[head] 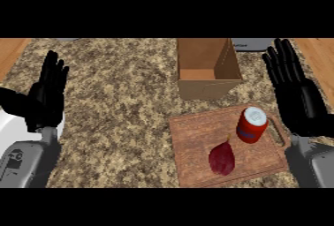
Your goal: Pick the pear from the cutting board and place it in the cardboard box
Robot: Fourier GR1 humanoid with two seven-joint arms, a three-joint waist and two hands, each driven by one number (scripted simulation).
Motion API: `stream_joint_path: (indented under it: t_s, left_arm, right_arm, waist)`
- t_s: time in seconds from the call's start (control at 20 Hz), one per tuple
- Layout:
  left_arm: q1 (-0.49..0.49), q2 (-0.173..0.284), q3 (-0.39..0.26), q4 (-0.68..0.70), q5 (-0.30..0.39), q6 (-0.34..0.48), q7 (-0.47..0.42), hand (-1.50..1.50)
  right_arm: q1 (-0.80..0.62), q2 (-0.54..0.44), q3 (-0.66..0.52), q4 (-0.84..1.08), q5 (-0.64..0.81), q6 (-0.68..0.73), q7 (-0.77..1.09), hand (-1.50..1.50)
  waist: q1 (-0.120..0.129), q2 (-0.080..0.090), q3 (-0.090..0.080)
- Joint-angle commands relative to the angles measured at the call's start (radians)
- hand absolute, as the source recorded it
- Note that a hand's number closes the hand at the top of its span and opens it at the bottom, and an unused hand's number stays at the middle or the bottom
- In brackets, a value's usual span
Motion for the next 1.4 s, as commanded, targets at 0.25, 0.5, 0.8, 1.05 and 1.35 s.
stream_joint_path:
  t_s: [0.25, 0.5, 0.8, 1.05, 1.35]
  left_arm:
    - [0.202, 0.273, -0.008, 0.097, -0.211, -0.056, 0.008, 0.0]
    - [0.246, 0.242, -0.034, 0.144, -0.213, -0.072, -0.032, 0.0]
    - [0.182, 0.241, -0.023, 0.149, -0.223, -0.077, 0.009, 0.0]
    - [0.196, 0.213, -0.024, 0.181, -0.239, -0.093, -0.034, 0.0]
    - [0.214, 0.215, -0.012, 0.162, -0.241, -0.094, -0.028, 0.0]
  right_arm:
    - [0.332, 0.151, -0.057, 0.052, -0.17, -0.005, -0.064, -1.5]
    - [0.502, 0.015, 0.105, 0.178, 0.228, -0.036, -0.287, -1.5]
    - [0.534, 0.089, -0.006, 0.361, 0.009, 0.199, -0.734, -1.5]
    - [0.432, -0.046, -0.031, 0.431, 0.223, 0.075, -0.668, -1.5]
    - [0.415, -0.211, 0.084, 0.293, 0.383, 0.134, -0.414, -1.5]
  waist:
    - [-0.028, 0.028, 0.025]
    - [-0.03, 0.028, 0.02]
    - [-0.023, 0.025, 0.02]
    - [-0.015, 0.025, 0.017]
    - [-0.012, 0.022, 0.015]
